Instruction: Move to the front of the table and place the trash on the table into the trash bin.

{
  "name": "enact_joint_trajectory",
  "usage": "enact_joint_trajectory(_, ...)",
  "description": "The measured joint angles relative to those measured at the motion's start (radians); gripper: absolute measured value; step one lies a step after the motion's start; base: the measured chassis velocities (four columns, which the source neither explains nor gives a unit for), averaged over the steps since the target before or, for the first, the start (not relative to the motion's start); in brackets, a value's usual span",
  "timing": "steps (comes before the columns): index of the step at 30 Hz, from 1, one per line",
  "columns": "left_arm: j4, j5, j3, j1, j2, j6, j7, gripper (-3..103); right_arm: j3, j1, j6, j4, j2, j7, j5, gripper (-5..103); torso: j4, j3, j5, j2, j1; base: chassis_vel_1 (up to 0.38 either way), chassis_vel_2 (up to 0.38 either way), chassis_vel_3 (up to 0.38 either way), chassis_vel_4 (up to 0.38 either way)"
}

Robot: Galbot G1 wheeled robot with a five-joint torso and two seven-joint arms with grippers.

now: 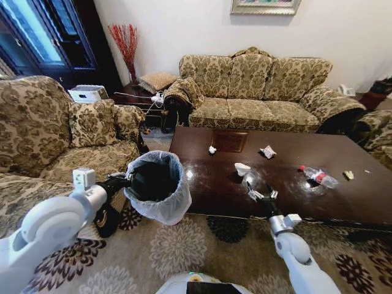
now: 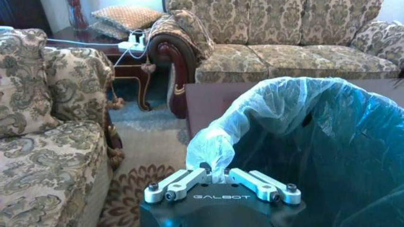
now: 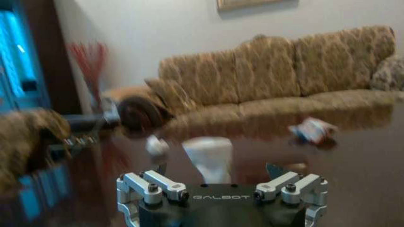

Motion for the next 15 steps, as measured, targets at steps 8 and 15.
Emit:
enact_joint_trajectory(8,-0.003,0.008,0.014,-0.01,-0.007,-0.006,0.009,1,-0.019,0.099,-0.038,-0.117,0.011,0.035,-0.096,100,-0.0001,0.0,-0.0003,0.0,0.001,-0.038,0.037,0.045,-0.043)
enact_joint_trajectory(15,-0.016,0.022,0.019,-0.017,-0.002,-0.008,0.014,1,-0.056,0.225,-0.056,-0.216,0.027,0.032,-0.135,100,0.0001,0.0,0.0,0.0,0.0,-0.007,0.002,0.004,-0.008)
